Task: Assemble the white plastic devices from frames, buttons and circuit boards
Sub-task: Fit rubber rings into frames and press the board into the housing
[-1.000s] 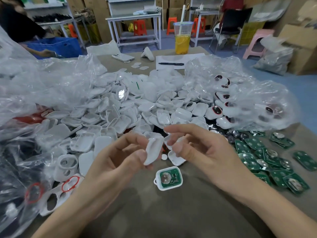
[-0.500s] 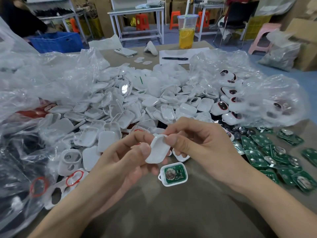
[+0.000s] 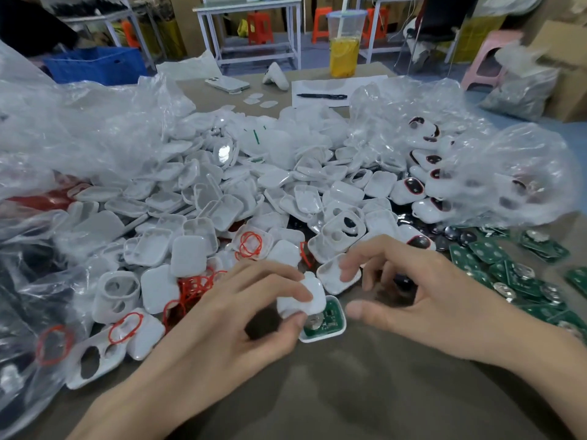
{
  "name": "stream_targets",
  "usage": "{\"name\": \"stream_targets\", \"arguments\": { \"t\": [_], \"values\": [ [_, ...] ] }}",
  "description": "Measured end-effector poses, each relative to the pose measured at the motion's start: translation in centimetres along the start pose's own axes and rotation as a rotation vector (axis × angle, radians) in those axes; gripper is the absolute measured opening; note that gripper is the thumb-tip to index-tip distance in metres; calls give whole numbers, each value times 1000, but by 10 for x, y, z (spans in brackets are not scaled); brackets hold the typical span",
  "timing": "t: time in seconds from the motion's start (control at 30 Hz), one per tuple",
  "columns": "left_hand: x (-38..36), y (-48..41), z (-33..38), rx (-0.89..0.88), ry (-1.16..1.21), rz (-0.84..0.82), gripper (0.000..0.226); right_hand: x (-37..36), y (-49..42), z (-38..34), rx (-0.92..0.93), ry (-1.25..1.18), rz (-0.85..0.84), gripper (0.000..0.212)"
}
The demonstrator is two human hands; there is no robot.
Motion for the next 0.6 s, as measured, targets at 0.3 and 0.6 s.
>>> {"name": "stream_targets", "arguments": {
  "t": [0.3,0.6],
  "values": [
    [-10,-3,8,-39,-6,-104,17,-17,-1,9,-23,194,-140,61],
    [-15,-4,9,-34,14,-155,16,-22,0,5,28,237,-119,57]
  ]
}}
Point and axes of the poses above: each hand's wrist, its own y-axis away from the middle knuckle, its own x-axis out of the back of the hand, z = x × y, the point moved 7 cm from there along -y, towards the middle knuckle, and after that the axes turned 15 degrees about -x, right-handed, at the moved point
